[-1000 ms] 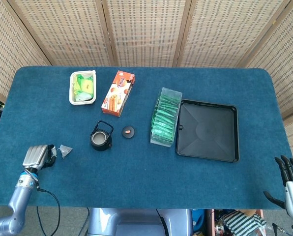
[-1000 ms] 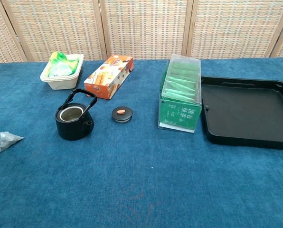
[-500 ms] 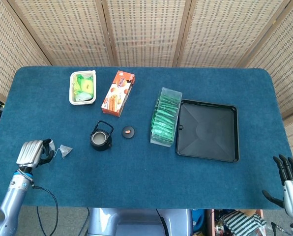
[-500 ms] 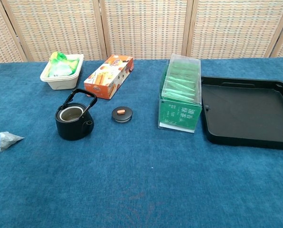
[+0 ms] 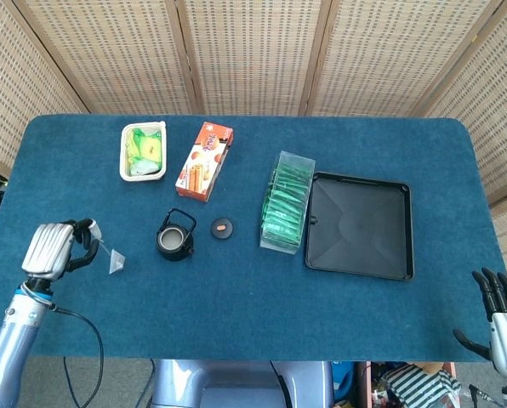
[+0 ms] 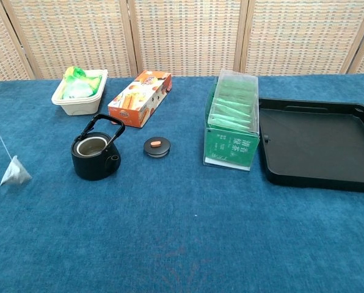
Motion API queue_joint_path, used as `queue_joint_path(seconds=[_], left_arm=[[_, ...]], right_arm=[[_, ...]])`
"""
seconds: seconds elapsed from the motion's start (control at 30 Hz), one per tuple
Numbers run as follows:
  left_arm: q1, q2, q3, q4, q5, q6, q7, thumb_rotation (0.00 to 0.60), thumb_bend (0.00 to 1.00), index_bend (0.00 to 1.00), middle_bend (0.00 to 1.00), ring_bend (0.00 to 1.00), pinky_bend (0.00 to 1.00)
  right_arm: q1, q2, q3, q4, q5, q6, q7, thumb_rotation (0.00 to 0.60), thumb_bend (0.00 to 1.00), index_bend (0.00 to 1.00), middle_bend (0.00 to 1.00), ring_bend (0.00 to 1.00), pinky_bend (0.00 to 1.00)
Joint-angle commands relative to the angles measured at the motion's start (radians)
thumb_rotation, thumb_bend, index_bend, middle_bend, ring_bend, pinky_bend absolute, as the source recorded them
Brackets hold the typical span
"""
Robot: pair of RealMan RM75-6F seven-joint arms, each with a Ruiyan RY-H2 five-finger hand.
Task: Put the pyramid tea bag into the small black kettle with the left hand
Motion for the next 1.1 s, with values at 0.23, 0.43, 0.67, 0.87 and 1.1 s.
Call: queue_joint_path(seconds=[0.23,0.43,0.67,0.87,1.1], left_arm=[[-0.068,0.019,-0.057,-0.052,0.01,-0.011,0.029,0.6,0.51,0.72,0.7,0.58,0.63],[-0.11,0.008,-0.079,-0.052,-0.005,-0.038,0.039,0.6,0.51,0.72,0.7,0.58,0.63],[-0.167,-0.028,-0.092,-0.032,-0.028,-0.086,0.071,0.6,0.51,0.72,0.7,0.58,0.63],[-0.199,-0.065,-0.097,0.001,-0.055,-0.098,0.094,0.6,0.51,0.72,0.7,0.58,0.63],[-0.238,-0.105,-0.108,0.042,-0.091,-0.115,0.108,0.6,0.51,0.72,0.7,0.58,0.63]], right_arm=[[-0.004,-0.003,-0.002,0.008,0.002,0.002,0.009,0.6,0.02,0.11,0.15,0.0,0.06],[-0.004,-0.007,-0.001,0.012,0.001,0.003,0.012,0.6,0.02,0.11,0.15,0.0,0.06],[-0.009,-0.007,-0.002,0.013,0.008,0.004,0.014,0.6,0.02,0.11,0.15,0.0,0.06],[-0.012,-0.007,-0.003,0.015,0.012,0.003,0.016,0.6,0.02,0.11,0.15,0.0,0.06],[-0.013,-0.007,-0.002,0.017,0.015,0.001,0.018,0.6,0.02,0.11,0.15,0.0,0.06]])
